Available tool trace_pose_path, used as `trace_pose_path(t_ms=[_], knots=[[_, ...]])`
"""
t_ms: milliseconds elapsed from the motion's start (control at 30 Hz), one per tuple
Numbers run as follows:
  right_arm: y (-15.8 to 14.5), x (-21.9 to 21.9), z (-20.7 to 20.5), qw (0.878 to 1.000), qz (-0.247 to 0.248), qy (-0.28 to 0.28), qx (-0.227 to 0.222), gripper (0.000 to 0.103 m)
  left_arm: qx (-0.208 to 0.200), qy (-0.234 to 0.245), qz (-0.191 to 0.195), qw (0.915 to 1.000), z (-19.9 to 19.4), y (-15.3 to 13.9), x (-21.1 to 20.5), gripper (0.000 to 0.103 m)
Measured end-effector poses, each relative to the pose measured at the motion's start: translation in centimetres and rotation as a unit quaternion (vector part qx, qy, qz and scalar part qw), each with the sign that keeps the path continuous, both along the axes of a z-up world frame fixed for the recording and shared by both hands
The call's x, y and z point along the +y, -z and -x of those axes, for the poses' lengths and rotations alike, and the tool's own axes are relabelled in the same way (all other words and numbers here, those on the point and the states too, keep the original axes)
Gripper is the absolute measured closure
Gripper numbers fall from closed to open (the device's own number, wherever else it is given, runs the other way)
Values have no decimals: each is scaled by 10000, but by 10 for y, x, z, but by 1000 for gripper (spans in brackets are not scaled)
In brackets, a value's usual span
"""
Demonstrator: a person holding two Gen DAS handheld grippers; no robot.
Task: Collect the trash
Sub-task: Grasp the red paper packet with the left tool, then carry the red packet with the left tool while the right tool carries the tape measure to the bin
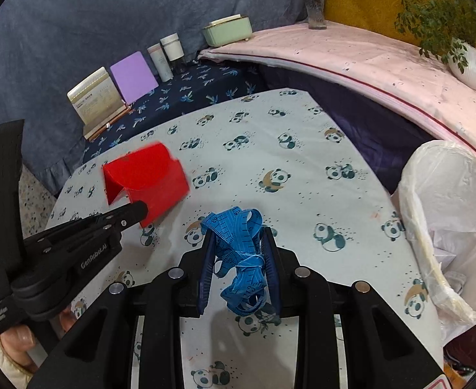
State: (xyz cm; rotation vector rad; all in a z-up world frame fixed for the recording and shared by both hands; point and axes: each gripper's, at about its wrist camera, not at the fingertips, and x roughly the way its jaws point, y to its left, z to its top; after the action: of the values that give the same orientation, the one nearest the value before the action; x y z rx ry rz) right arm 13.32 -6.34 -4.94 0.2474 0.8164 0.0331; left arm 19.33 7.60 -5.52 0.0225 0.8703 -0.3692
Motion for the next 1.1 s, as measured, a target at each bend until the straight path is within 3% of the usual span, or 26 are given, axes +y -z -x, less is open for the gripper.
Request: trace_pose_path(t_ms=[467,1100], knots=[[-22,-55,38,9980,-96,530,-324,76,-248,593,36,9979,46,-29,-67,103],[-28,-145,82,9886,-125,1404,-526,76,-455,1449,-5,9884,70,-50,-173,103]])
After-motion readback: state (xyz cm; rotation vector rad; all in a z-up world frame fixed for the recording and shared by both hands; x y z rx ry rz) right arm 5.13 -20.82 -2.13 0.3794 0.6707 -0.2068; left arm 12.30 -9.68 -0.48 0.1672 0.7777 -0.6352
